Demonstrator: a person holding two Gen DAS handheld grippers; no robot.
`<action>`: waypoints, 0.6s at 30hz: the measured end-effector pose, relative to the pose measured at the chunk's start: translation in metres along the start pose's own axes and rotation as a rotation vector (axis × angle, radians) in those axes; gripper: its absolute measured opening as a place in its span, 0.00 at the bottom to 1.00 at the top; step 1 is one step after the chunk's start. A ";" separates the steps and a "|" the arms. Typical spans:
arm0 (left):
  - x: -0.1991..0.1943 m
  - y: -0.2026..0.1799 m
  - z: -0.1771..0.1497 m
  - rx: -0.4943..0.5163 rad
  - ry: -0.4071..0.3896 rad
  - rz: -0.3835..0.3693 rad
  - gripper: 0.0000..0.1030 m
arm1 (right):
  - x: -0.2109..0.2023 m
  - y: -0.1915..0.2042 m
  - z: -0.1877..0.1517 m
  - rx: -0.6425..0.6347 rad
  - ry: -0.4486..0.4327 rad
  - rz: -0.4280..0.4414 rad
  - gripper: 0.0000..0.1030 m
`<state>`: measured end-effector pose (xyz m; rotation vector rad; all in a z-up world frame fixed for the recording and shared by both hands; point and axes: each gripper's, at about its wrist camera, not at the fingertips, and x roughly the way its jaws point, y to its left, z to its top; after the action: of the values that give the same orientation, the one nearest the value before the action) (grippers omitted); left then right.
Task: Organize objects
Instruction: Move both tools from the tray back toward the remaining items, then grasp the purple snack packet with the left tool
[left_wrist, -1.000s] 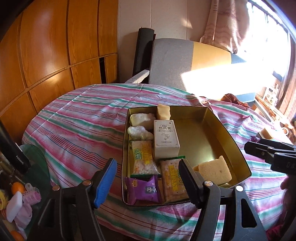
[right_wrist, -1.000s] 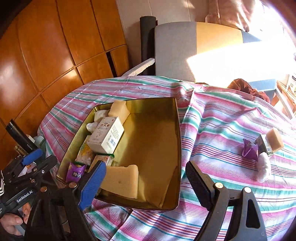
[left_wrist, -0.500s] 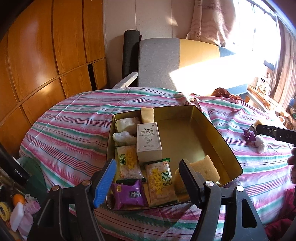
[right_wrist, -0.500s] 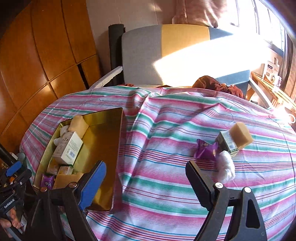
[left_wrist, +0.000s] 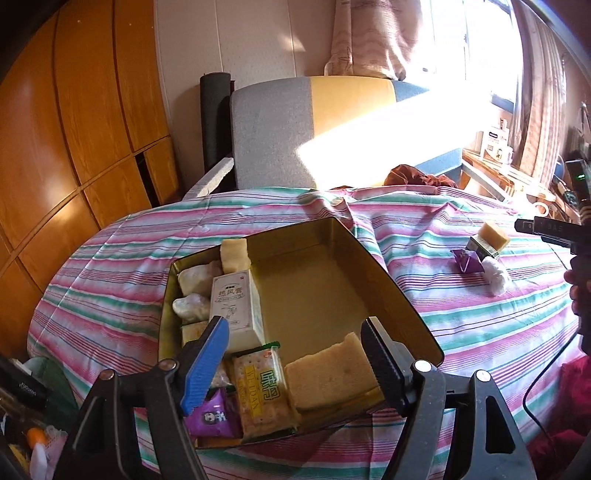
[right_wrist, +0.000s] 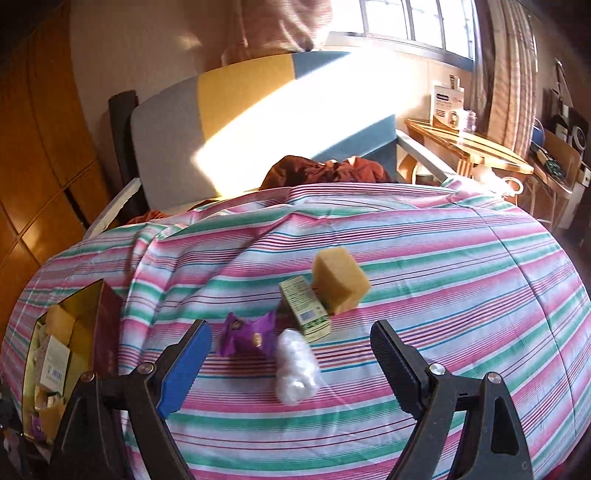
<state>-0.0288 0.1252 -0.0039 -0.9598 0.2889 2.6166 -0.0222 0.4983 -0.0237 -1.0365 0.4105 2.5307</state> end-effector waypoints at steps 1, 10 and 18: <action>0.002 -0.005 0.002 0.007 0.003 -0.007 0.73 | 0.003 -0.011 -0.001 0.031 -0.001 -0.010 0.87; 0.022 -0.051 0.015 0.053 0.047 -0.080 0.73 | 0.016 -0.085 -0.013 0.334 0.051 -0.061 0.87; 0.049 -0.099 0.042 0.065 0.110 -0.202 0.73 | 0.011 -0.116 -0.019 0.493 0.067 -0.061 0.87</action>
<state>-0.0506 0.2412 -0.0118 -1.0551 0.2861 2.3632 0.0335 0.5960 -0.0597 -0.9196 0.9474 2.1770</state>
